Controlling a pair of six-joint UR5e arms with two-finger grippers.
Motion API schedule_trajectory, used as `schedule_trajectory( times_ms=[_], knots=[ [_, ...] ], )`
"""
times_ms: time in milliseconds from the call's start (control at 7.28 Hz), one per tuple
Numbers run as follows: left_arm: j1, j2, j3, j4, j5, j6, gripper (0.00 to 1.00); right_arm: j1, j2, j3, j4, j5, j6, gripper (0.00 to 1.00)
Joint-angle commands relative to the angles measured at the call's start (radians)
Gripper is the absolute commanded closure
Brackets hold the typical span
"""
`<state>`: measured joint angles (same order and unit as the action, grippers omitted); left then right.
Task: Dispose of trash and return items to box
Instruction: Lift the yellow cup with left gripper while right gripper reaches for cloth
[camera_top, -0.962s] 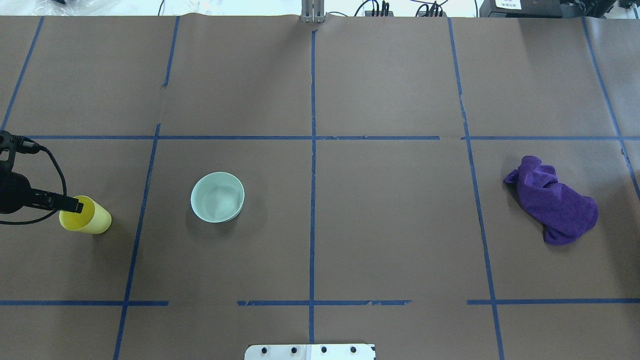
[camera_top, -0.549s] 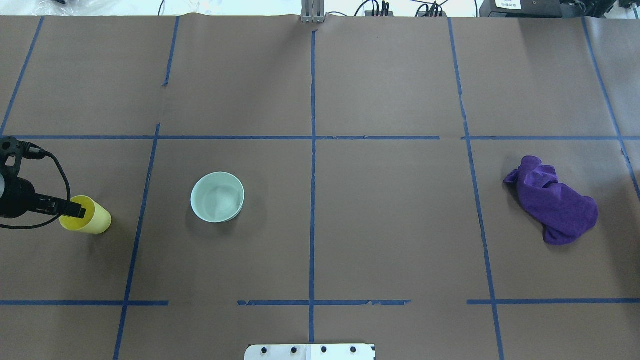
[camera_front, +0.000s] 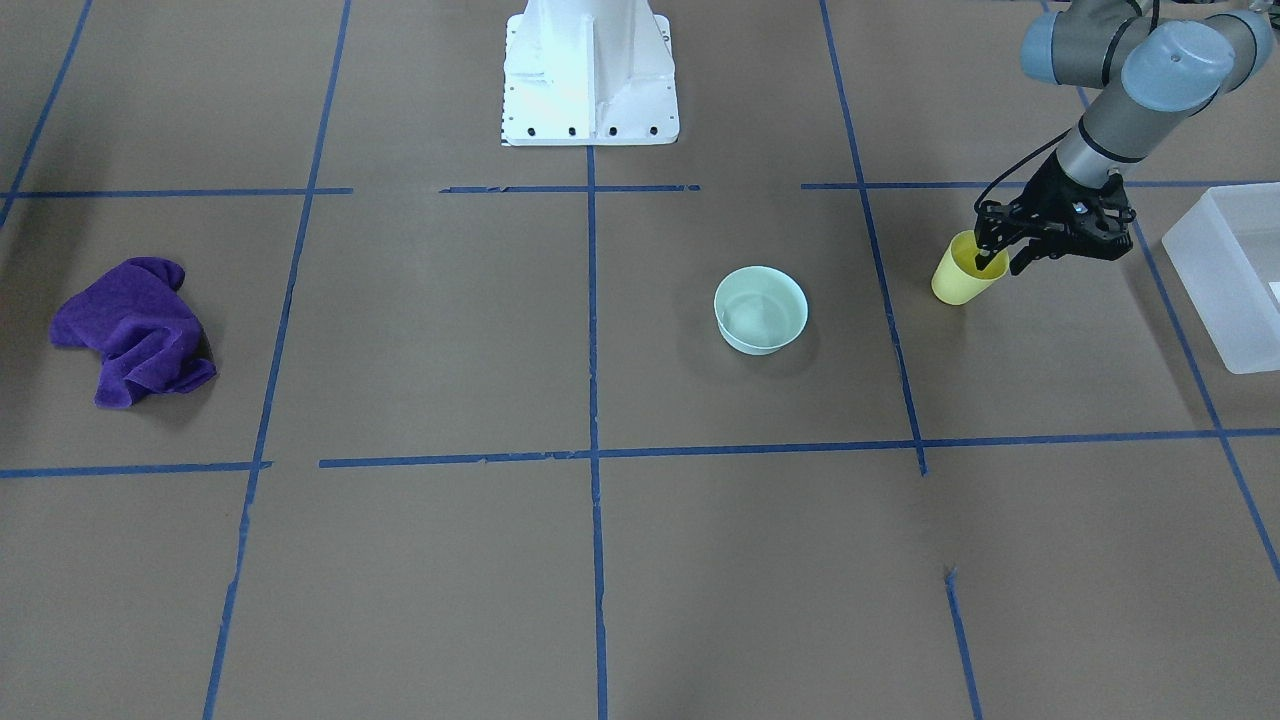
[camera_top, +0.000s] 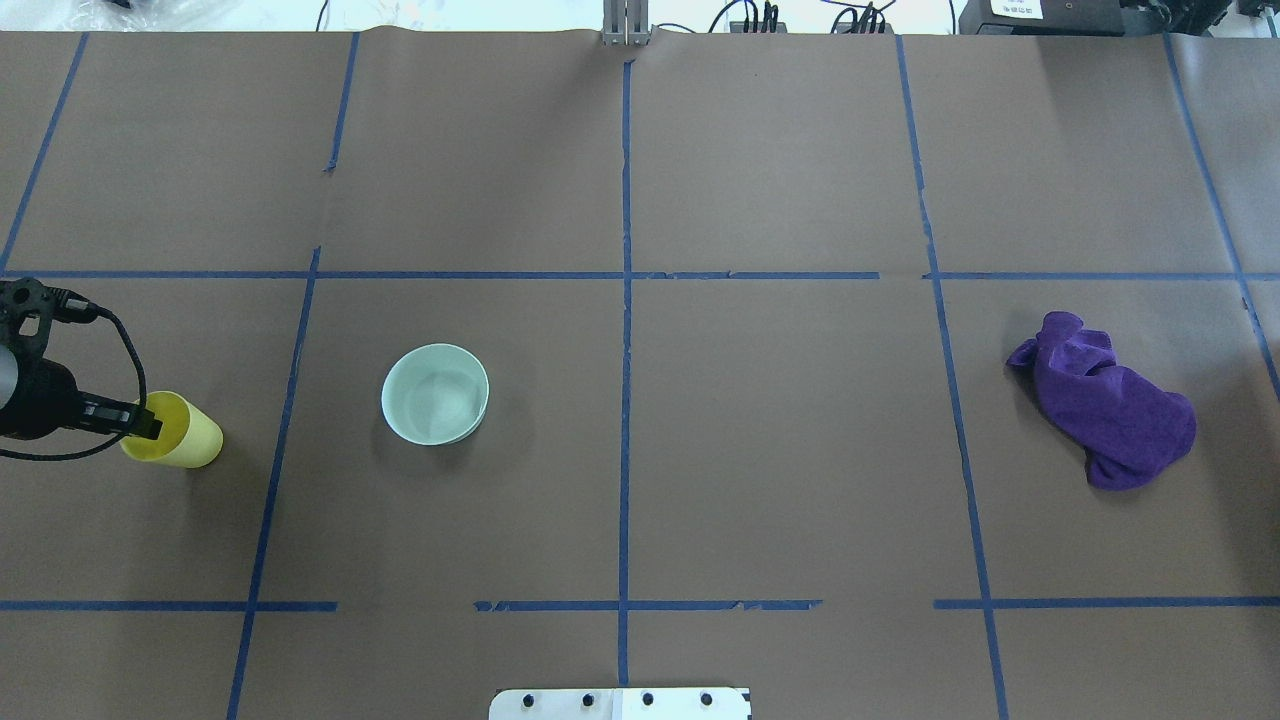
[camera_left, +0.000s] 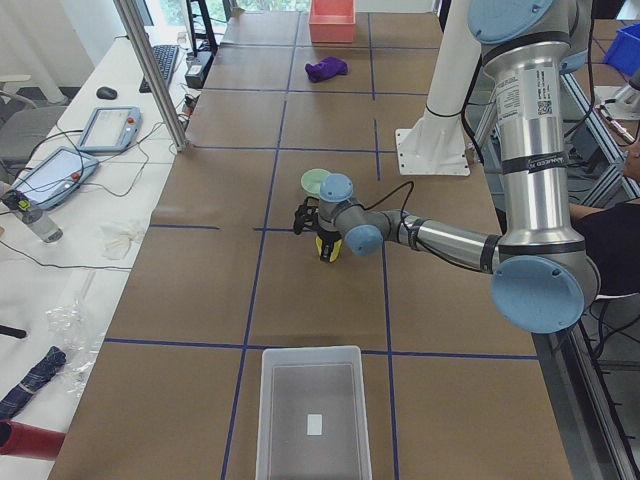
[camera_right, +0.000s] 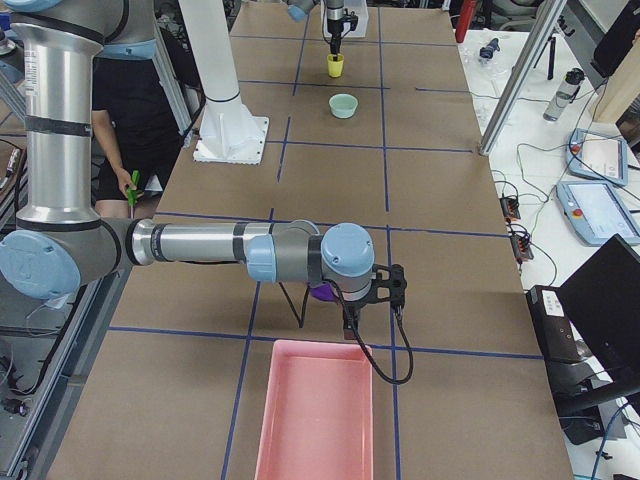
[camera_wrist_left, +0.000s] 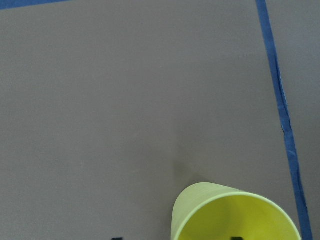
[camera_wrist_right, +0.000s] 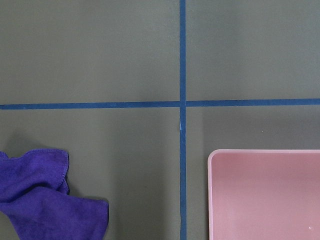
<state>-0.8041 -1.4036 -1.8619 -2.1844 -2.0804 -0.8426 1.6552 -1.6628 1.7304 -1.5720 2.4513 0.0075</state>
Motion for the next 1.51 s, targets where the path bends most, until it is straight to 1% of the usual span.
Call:
schedule_trajectory(
  times_ms=[0, 275, 412, 549, 687, 824, 962, 1099, 1236, 1374],
  knots=[
    [-0.001, -0.005, 0.001, 0.000, -0.003, -0.007, 1.00, 0.000, 0.000, 0.001, 0.001, 0.002, -0.001, 0.00],
    [-0.036, 0.015, -0.054, 0.005, -0.009, -0.012, 1.00, 0.000, 0.000, 0.003, 0.000, 0.002, -0.001, 0.00],
    [-0.120, 0.012, -0.084, 0.034, -0.010, -0.004, 1.00, -0.006, 0.000, 0.006, 0.000, -0.006, -0.001, 0.00],
    [-0.180, 0.000, -0.127, 0.098, -0.017, 0.019, 1.00, -0.059, 0.000, 0.020, 0.000, -0.011, 0.002, 0.00],
    [-0.234, -0.008, -0.172, 0.185, -0.070, 0.125, 1.00, -0.133, -0.008, 0.076, 0.006, -0.018, 0.125, 0.00],
    [-0.344, -0.009, -0.181, 0.234, -0.096, 0.222, 1.00, -0.202, -0.026, 0.148, 0.010, -0.088, 0.258, 0.00],
    [-0.395, -0.015, -0.198, 0.256, -0.096, 0.291, 1.00, -0.263, -0.032, 0.161, 0.015, -0.112, 0.294, 0.00],
    [-0.427, -0.017, -0.201, 0.281, -0.096, 0.360, 1.00, -0.349, -0.020, 0.163, 0.053, -0.151, 0.387, 0.00],
    [-0.487, -0.020, -0.201, 0.323, -0.096, 0.447, 1.00, -0.470, -0.012, 0.157, 0.202, -0.191, 0.615, 0.00],
    [-0.535, -0.053, -0.198, 0.394, -0.096, 0.550, 1.00, -0.605, 0.010, 0.128, 0.325, -0.272, 0.799, 0.00]
  ],
)
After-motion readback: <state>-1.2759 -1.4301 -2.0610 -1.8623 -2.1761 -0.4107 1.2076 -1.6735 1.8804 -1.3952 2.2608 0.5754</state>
